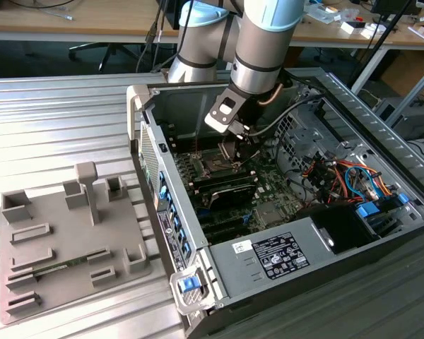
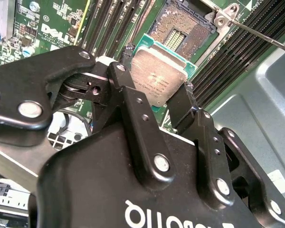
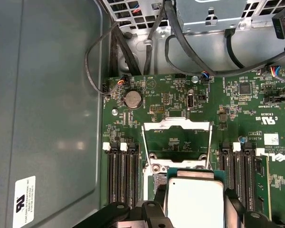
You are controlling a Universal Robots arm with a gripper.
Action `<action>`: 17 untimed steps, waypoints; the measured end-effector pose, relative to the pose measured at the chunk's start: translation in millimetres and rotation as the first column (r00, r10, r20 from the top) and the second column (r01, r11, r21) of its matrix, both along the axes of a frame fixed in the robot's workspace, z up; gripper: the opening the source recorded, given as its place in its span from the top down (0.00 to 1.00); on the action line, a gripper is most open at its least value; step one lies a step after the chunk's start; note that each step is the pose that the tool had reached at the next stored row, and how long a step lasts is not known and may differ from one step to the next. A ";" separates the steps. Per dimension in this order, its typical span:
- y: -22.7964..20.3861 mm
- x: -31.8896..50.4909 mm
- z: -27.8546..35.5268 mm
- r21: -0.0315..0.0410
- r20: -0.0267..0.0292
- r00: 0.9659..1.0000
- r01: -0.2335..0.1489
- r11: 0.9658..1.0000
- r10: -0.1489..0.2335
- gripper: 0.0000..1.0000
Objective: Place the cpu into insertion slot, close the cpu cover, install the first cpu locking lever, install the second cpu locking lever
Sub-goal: 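Place the cpu into insertion slot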
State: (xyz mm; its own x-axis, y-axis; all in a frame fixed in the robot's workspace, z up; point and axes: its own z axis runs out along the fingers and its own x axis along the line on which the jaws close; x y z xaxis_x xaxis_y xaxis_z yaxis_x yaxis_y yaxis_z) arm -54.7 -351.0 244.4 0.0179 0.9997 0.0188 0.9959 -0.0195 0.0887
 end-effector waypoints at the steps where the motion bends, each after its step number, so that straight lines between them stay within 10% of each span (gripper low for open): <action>1: 0.0 -0.1 -0.1 0.000 0.000 1.000 0.000 1.000 0.000 0.45; 17: 0.0 -1.7 -3.3 0.000 0.000 1.000 0.000 1.000 0.000 0.45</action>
State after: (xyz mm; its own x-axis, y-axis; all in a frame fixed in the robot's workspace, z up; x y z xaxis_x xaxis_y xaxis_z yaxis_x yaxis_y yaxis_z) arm -56.4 -351.0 241.1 0.0179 0.9997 0.0188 0.9959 -0.0195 0.0888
